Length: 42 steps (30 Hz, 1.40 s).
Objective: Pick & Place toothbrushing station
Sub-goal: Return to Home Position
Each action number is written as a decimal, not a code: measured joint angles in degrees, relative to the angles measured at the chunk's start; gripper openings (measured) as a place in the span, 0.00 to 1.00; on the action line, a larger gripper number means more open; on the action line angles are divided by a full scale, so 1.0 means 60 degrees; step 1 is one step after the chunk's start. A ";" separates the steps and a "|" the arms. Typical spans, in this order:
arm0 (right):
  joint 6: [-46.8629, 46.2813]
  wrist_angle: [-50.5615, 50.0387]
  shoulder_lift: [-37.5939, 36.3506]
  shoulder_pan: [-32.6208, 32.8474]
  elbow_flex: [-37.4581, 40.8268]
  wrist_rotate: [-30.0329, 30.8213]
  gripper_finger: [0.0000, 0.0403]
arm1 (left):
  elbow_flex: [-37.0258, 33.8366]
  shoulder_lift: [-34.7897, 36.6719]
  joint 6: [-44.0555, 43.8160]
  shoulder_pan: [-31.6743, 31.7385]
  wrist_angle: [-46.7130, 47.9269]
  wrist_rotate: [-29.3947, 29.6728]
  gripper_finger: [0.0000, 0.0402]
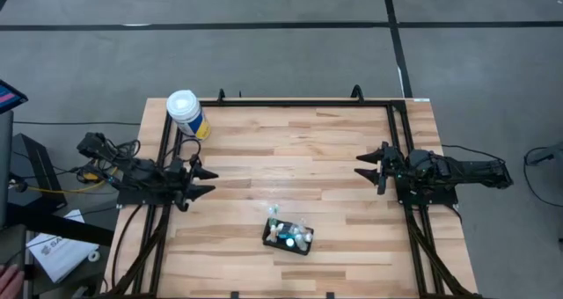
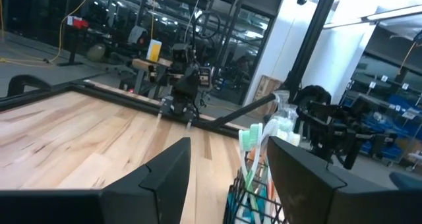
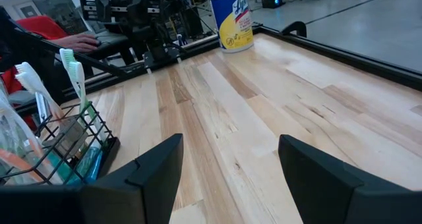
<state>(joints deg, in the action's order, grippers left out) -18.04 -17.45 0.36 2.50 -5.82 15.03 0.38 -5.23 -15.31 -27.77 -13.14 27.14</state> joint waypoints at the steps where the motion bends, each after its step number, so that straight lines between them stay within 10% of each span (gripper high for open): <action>1: 0.0000 -0.0001 0.0000 0.0000 0.0004 0.0000 0.59 | 0.0000 -0.0079 0.0001 0.0000 -0.0005 0.0001 0.49; 42: 0.0000 0.0000 0.0000 0.0000 0.0004 0.0000 0.59 | 0.0004 -0.1764 0.0000 0.0000 -0.0190 0.0000 0.49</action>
<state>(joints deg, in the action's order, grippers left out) -18.04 -17.45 0.36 2.50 -5.80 15.03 0.40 -15.81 -15.31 -27.77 -14.28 27.14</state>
